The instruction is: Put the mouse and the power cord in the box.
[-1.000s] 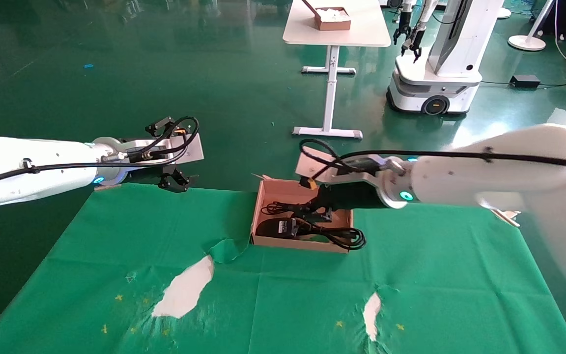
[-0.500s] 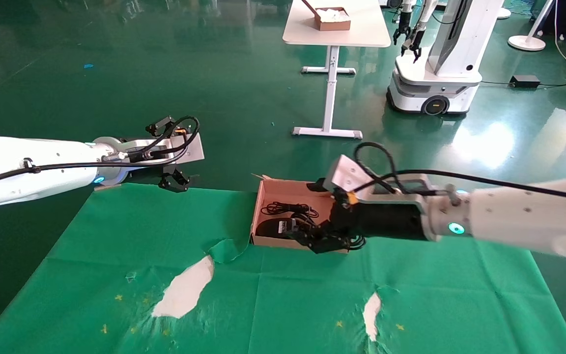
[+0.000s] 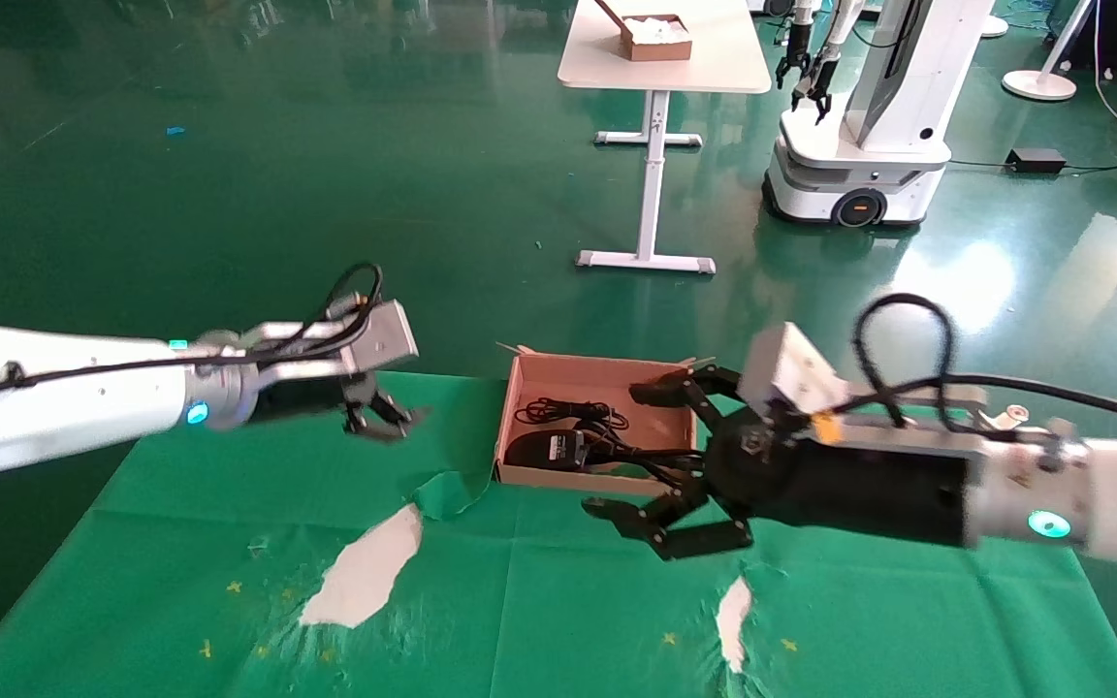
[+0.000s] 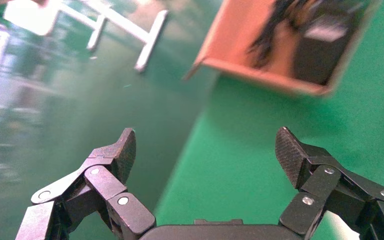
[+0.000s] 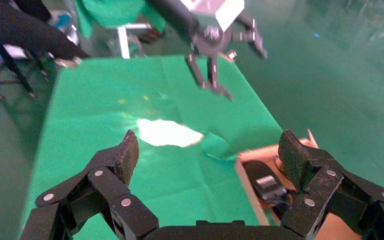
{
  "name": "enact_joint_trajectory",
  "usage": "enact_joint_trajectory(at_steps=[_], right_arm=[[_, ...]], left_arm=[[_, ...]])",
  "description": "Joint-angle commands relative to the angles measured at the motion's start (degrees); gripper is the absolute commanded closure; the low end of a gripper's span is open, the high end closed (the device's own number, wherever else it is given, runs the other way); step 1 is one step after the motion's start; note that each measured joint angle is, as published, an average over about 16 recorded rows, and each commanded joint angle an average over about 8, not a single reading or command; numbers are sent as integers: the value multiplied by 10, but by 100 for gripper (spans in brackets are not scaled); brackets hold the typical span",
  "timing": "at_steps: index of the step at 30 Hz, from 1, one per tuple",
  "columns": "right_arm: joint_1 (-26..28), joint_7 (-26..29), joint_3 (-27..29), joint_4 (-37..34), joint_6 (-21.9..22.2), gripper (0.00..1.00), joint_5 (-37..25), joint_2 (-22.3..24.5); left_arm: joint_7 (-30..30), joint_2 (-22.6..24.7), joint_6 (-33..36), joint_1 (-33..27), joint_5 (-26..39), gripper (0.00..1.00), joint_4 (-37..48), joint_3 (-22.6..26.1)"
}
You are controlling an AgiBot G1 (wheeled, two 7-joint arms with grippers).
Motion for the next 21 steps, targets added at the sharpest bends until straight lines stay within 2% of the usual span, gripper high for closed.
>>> enact_joint_trajectory(at_steps=[1,21], right_arm=[[-13,3,8,15,-10,0,22,15],[-138,35,82,161,-106,0,233,152]], left_arm=[[-4,-10,19,15,-15,0,-14,-21],[-41,-104,203,158,-161,0,-146,-222]])
